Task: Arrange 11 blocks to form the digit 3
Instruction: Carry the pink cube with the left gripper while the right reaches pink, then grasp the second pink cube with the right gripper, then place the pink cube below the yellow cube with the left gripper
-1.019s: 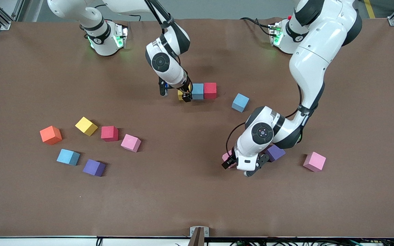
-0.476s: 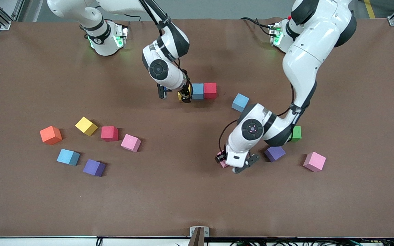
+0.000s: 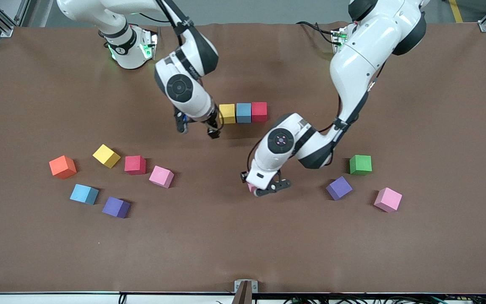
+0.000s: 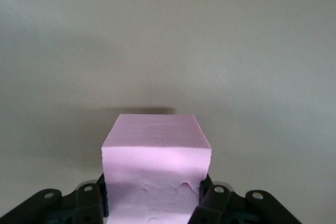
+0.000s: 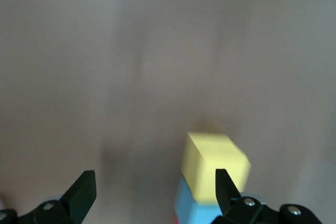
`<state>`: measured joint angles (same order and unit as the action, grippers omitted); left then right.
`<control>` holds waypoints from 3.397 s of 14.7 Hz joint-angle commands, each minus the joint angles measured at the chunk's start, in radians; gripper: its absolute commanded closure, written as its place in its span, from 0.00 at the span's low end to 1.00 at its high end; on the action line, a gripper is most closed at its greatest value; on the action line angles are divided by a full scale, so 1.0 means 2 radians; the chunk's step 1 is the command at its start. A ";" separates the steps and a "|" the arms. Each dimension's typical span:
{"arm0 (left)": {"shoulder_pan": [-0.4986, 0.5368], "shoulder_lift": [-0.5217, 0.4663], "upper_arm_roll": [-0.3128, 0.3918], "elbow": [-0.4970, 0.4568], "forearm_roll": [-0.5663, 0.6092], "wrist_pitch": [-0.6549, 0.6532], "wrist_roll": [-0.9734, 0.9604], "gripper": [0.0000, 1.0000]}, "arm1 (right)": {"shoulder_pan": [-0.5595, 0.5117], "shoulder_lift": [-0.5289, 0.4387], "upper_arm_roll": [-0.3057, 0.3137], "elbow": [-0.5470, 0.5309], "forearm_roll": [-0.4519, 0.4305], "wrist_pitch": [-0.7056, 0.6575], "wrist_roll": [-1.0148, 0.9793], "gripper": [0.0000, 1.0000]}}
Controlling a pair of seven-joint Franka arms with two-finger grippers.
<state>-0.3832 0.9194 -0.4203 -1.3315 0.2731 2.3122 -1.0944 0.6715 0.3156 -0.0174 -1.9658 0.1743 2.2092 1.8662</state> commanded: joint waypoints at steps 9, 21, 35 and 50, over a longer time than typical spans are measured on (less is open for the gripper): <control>-0.097 -0.029 0.001 -0.027 0.009 -0.046 -0.023 0.54 | -0.175 0.063 0.005 0.054 -0.155 0.089 -0.458 0.00; -0.110 -0.055 -0.002 -0.091 0.010 -0.010 -0.038 0.53 | -0.177 0.091 0.010 0.053 -0.149 0.101 -0.544 0.00; -0.109 -0.058 -0.013 -0.126 0.010 0.024 -0.038 0.53 | -0.158 0.115 0.010 0.048 -0.149 0.101 -0.543 0.00; -0.109 -0.061 -0.020 -0.133 0.010 0.022 -0.034 0.52 | -0.163 0.137 0.010 0.054 -0.151 0.106 -0.580 0.05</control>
<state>-0.6041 0.8307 -0.4572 -1.5616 0.2734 2.3514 -1.1522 0.3512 0.5830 -0.0041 -1.8686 -0.1098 2.4211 0.7143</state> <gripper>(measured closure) 0.396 0.000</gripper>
